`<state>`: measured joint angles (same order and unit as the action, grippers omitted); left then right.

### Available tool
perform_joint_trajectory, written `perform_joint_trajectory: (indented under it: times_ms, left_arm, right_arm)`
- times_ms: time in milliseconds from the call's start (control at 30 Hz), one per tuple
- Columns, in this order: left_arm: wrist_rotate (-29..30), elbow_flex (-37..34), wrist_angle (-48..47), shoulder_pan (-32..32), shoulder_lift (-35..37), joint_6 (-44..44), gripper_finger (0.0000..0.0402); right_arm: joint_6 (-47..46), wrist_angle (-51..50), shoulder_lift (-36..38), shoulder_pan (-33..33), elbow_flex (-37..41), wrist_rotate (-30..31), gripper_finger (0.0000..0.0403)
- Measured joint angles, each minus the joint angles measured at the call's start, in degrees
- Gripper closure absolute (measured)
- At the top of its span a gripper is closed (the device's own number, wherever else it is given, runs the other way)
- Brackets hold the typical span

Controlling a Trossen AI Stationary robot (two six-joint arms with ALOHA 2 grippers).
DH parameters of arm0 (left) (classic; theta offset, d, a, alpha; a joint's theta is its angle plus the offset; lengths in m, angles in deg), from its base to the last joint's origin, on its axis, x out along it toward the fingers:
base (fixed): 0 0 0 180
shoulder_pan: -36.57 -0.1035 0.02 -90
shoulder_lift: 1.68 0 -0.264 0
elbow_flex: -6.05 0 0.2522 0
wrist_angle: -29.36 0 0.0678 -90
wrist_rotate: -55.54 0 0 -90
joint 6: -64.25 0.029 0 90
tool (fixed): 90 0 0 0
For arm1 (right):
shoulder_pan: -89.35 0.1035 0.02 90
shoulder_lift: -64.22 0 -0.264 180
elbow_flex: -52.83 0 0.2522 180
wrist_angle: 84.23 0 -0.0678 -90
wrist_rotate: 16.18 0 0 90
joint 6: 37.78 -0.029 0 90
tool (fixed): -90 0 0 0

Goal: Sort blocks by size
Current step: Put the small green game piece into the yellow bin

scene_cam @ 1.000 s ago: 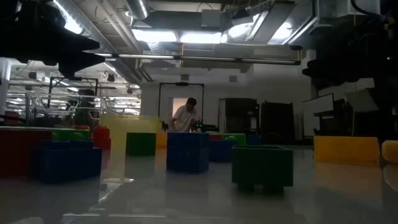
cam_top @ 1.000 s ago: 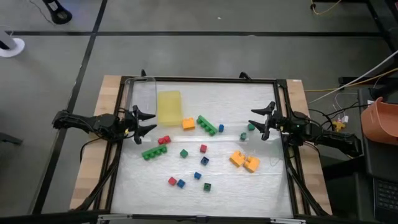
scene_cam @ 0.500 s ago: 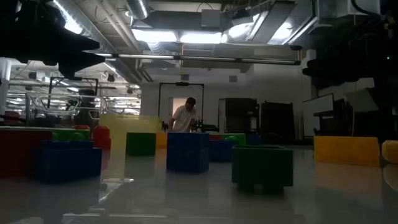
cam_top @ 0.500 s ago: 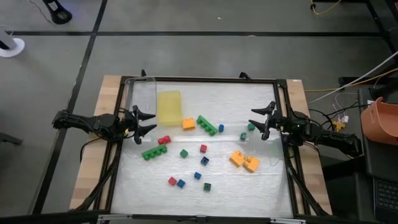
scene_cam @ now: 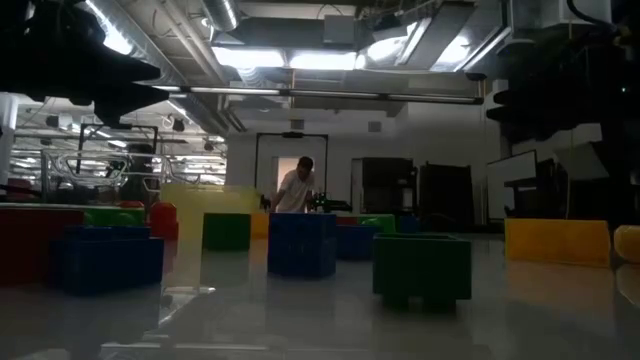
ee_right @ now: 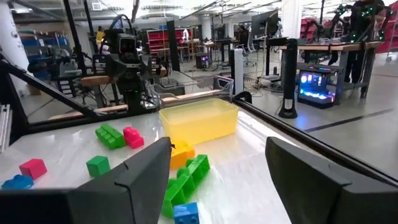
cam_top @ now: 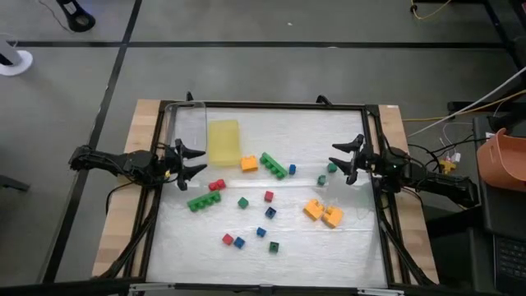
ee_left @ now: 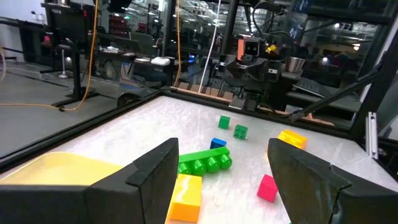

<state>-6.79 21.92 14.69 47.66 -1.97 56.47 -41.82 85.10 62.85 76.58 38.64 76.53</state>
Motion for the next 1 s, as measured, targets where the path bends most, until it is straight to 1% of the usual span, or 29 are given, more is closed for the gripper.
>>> perform_joint_trajectory:
  times_ms: [133, 200, 333, 433, 533, 567, 633, 700, 833, 1000]
  left_arm:
    - [1.23, -0.04, 0.17, -0.02, 0.00, 1.95, 0.0167]
    - [1.42, -0.04, 0.24, -0.02, -0.01, 2.71, 0.0167]
    - [1.47, -0.04, 0.26, 0.00, -0.01, 3.31, 0.0167]
    - [1.47, -0.04, 0.28, -0.01, -0.01, 2.65, 0.0167]
    - [1.48, -0.04, 0.28, 0.00, 0.00, 2.63, 0.0167]
    - [1.48, -0.04, 0.28, 0.00, 0.00, 2.65, 0.0167]
    - [1.48, -0.04, 0.26, 0.00, 0.00, 2.91, 0.0167]
    - [1.48, -0.04, 0.26, -0.01, 0.00, 3.53, 0.0167]
    - [1.50, -0.04, 0.17, 0.00, 0.00, 3.46, 0.0167]
    - [1.50, -0.02, 0.13, 0.00, 0.00, 3.42, 0.0167]
  right_arm:
    - [-0.42, -0.11, 0.00, 0.00, 0.00, 3.26, 0.0141]
    - [-1.78, -0.15, 0.00, 0.00, 0.00, 3.48, 0.0141]
    - [-3.41, -0.21, 0.00, 0.00, 0.00, 3.11, 0.0141]
    - [-3.12, -0.31, 0.00, 0.00, -0.70, 0.00, 0.0141]
    - [-0.17, -1.76, -0.54, 0.01, -4.72, -2.62, 0.0141]
    - [0.99, -3.46, -0.89, 0.02, -6.90, -2.91, 0.0141]
    - [1.77, -10.25, -2.67, 0.00, -11.72, -2.43, 0.0141]
    - [1.95, -18.39, -6.32, 0.00, -17.26, -1.52, 0.0141]
    - [3.00, -32.20, -16.92, 0.00, -27.71, 1.06, 0.0141]
    - [6.03, -41.80, -33.49, 0.00, -36.95, 1.82, 0.0141]
